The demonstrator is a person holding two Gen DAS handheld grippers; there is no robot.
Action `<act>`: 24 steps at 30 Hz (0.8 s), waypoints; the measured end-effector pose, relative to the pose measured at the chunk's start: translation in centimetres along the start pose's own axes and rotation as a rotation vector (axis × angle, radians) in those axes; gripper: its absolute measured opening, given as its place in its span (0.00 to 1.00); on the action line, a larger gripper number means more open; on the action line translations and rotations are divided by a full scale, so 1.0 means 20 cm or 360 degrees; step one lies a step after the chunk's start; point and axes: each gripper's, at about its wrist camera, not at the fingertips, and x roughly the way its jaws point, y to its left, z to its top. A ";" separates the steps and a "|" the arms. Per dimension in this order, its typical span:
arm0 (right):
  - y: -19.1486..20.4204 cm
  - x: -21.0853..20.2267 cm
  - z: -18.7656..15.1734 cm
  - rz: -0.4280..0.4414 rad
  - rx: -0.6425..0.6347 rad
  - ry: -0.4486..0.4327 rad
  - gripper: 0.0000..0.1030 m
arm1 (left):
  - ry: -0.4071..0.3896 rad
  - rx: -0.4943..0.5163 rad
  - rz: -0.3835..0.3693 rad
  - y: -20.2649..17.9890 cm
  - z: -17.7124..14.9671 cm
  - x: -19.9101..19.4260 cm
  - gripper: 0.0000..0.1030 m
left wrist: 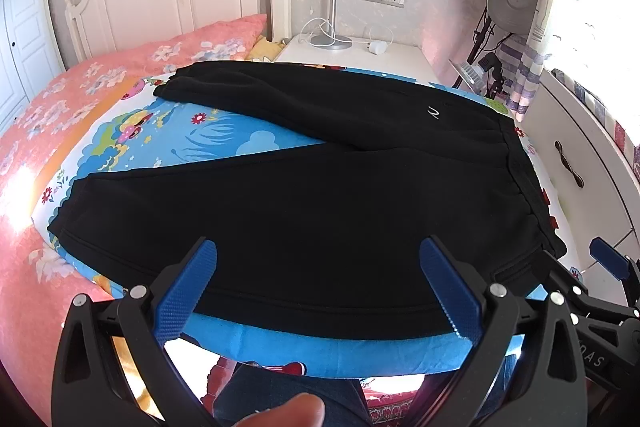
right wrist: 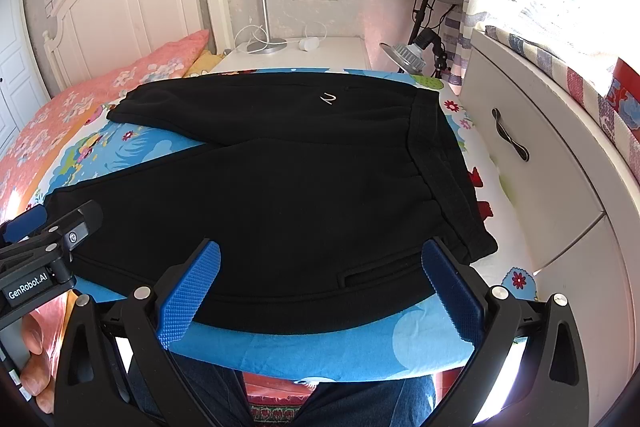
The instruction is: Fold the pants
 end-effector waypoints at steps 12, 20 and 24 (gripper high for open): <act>-0.08 0.12 0.03 0.0117 0.0069 0.0096 0.95 | -0.0014 -0.0022 -0.0103 0.01 -0.01 0.03 0.98; -0.51 0.65 0.63 0.0008 0.0107 0.0150 0.95 | 0.0003 -0.0098 -0.0318 0.08 0.01 0.11 0.98; -0.72 1.10 0.92 -0.0046 0.0054 0.0324 0.94 | 0.0098 -0.0166 -0.0371 0.13 0.01 0.20 0.98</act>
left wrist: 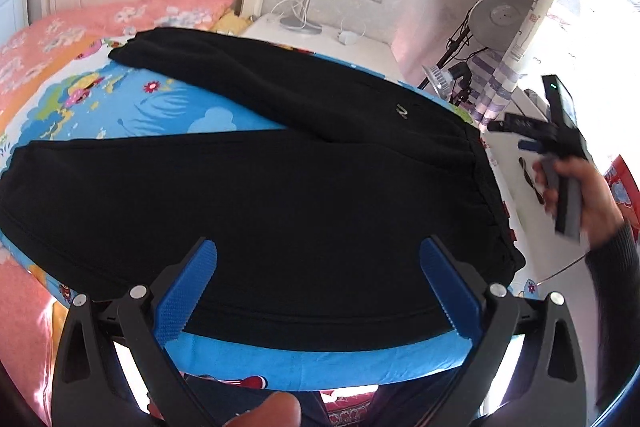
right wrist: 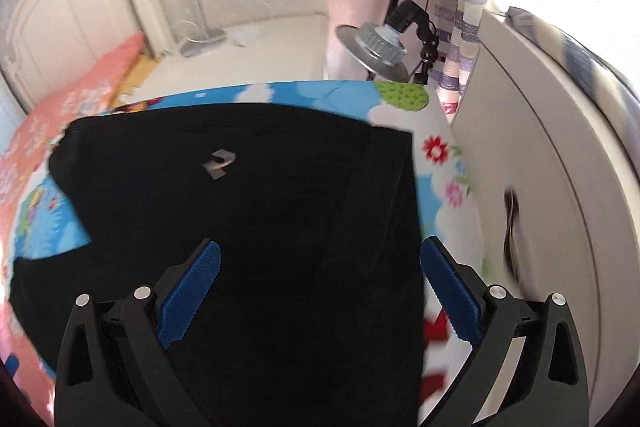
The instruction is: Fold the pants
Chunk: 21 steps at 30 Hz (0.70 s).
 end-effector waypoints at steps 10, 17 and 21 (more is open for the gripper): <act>-0.24 0.58 0.31 -0.0115 -0.0167 0.0288 0.83 | 0.0114 -0.0097 0.0135 0.23 0.04 0.13 0.98; -0.27 0.68 0.38 0.0086 -0.0148 0.0352 0.60 | 0.0179 -0.0130 0.0173 0.29 0.10 0.24 0.98; -0.24 0.64 0.41 0.0128 -0.0220 0.0341 0.42 | 0.0181 -0.0102 0.0152 0.26 0.14 0.27 0.98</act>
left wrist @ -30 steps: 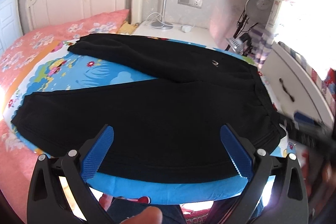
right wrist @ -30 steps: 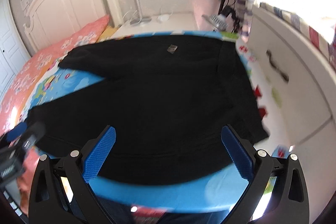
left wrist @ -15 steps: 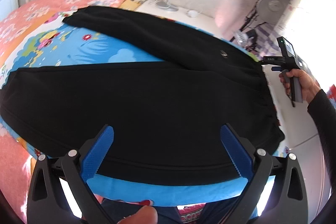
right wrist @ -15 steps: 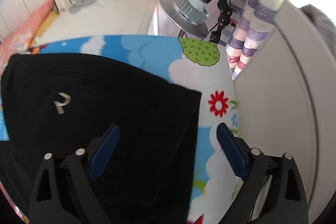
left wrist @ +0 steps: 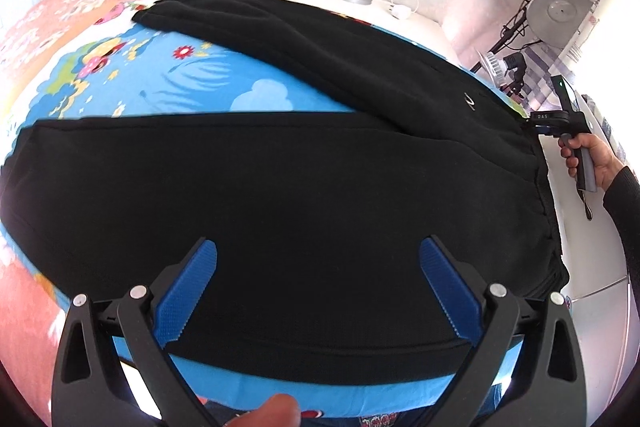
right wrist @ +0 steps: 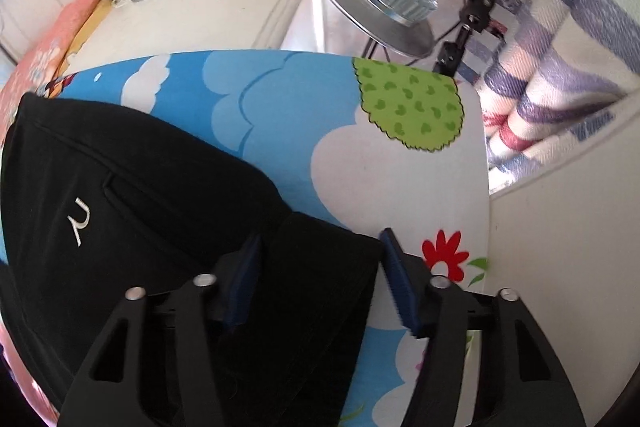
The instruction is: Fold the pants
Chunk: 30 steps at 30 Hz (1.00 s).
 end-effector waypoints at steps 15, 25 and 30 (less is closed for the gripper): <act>0.71 -0.90 -0.80 0.0024 -0.0346 -0.0817 0.27 | -0.0010 -0.0277 -0.0624 -0.02 0.65 0.17 0.92; 0.90 -0.86 -1.16 0.0107 -0.0352 -0.0737 0.27 | 0.0418 -0.0826 -0.0793 0.09 1.22 0.96 0.66; 0.87 -0.87 -1.19 0.0129 -0.0313 -0.0742 0.27 | 0.0455 -0.0956 -0.0510 0.14 1.26 1.04 0.64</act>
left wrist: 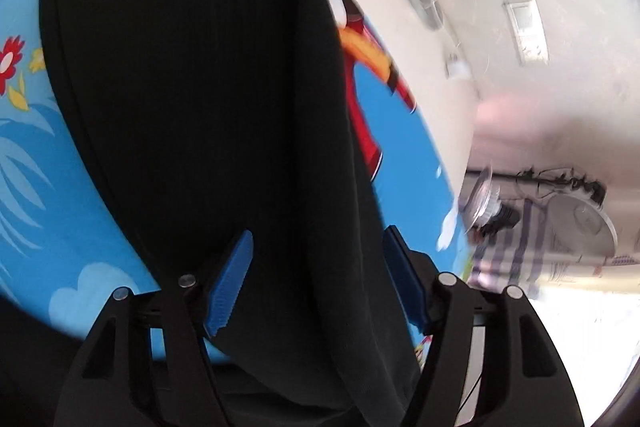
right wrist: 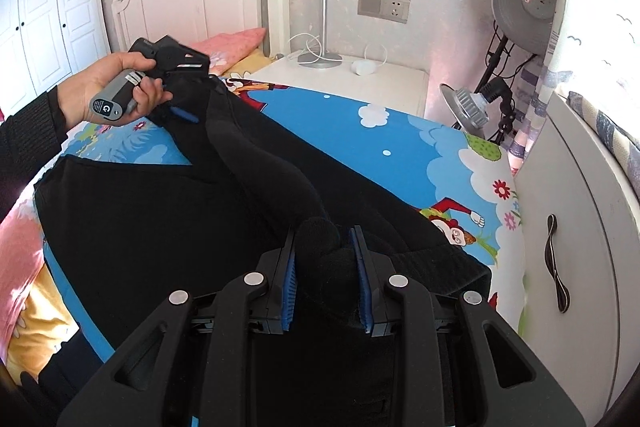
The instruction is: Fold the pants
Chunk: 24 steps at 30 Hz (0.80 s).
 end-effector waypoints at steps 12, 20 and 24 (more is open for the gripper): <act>0.07 -0.04 -0.07 -0.0116 -0.0120 0.0120 0.27 | -0.0112 0.0302 -0.0032 -0.15 -0.05 -0.28 0.08; -0.01 -0.07 -0.28 -0.0247 0.0156 0.0431 0.29 | -0.0406 0.0255 -0.0077 0.35 -0.82 -0.86 0.06; -0.04 -0.03 -0.42 -0.0270 0.0302 0.0563 0.32 | -0.0336 0.0142 0.0019 0.64 -0.98 -0.72 0.06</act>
